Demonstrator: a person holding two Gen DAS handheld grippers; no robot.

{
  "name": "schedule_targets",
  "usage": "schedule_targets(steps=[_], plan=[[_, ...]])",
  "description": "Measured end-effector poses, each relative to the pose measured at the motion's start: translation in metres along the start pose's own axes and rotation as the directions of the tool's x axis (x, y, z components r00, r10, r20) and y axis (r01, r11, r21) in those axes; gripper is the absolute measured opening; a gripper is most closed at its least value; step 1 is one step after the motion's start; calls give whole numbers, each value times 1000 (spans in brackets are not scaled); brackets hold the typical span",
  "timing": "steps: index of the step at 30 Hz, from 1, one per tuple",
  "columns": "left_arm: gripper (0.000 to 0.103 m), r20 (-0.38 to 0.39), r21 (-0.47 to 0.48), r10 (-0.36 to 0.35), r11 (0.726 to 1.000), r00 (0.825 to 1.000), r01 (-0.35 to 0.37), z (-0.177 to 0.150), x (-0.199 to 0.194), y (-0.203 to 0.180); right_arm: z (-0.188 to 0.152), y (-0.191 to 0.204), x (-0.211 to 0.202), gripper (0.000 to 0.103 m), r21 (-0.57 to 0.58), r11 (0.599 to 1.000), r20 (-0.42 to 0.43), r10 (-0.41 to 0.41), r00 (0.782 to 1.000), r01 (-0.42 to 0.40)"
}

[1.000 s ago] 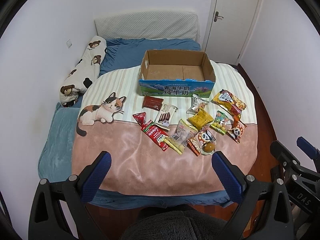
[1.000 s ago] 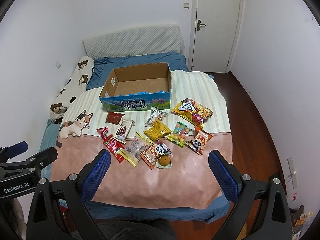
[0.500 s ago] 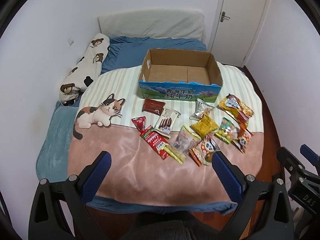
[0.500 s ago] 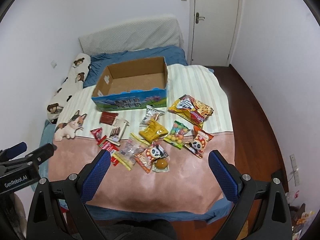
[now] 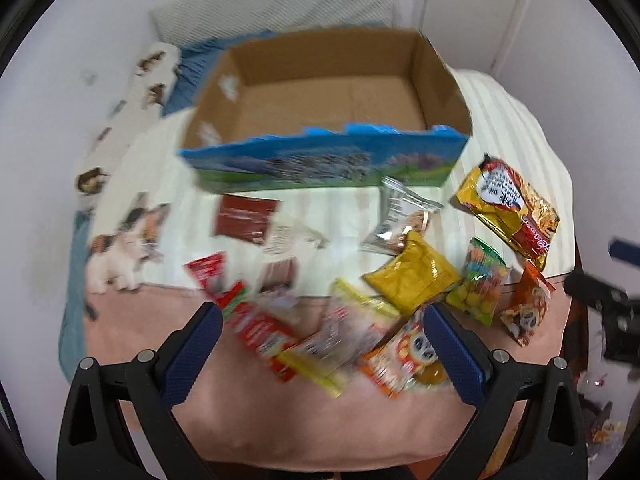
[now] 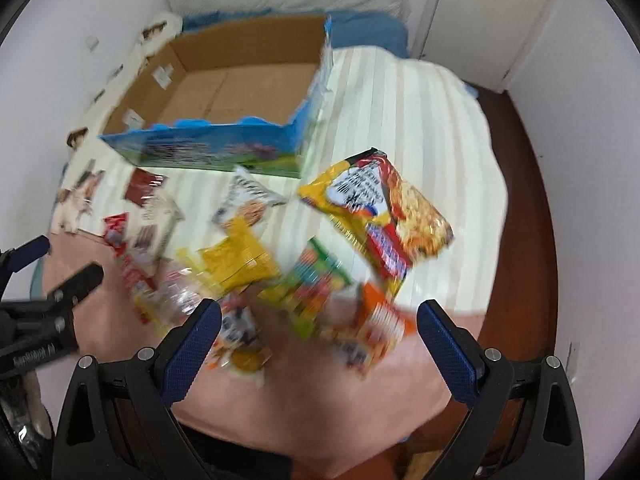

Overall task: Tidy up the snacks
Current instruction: 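Grasp the Cheese Buldak noodle bag with the right tool while the left tool grasps the clear bread bag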

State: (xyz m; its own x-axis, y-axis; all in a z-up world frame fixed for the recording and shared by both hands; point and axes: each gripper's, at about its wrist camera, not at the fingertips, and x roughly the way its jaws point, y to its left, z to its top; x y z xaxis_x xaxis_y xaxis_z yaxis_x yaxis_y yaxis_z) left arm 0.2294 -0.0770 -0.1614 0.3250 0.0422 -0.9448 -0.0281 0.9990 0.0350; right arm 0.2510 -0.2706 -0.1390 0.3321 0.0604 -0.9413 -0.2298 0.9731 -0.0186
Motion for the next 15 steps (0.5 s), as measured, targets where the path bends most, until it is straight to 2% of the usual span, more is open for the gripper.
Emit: schedule_targets(steps=[4, 8, 11, 13, 15], plan=[[103, -23, 22, 6, 1000, 1000, -6, 17, 42, -26, 41, -21, 58, 100, -69, 998, -73, 0, 997, -5], [103, -70, 34, 4, 999, 998, -1, 31, 84, -46, 78, -40, 118, 100, -162, 987, -143, -36, 989, 12], [103, -102, 39, 5, 999, 995, -1, 36, 107, -54, 91, -48, 149, 100, -212, 977, -197, -32, 980, -11], [103, -123, 40, 1, 999, 992, 4, 35, 118, -57, 97, -50, 168, 100, -239, 969, -243, -3, 970, -57], [103, -138, 49, -7, 999, 990, 14, 33, 124, -59, 103, -51, 187, 102, -286, 956, -270, -21, 963, -59]])
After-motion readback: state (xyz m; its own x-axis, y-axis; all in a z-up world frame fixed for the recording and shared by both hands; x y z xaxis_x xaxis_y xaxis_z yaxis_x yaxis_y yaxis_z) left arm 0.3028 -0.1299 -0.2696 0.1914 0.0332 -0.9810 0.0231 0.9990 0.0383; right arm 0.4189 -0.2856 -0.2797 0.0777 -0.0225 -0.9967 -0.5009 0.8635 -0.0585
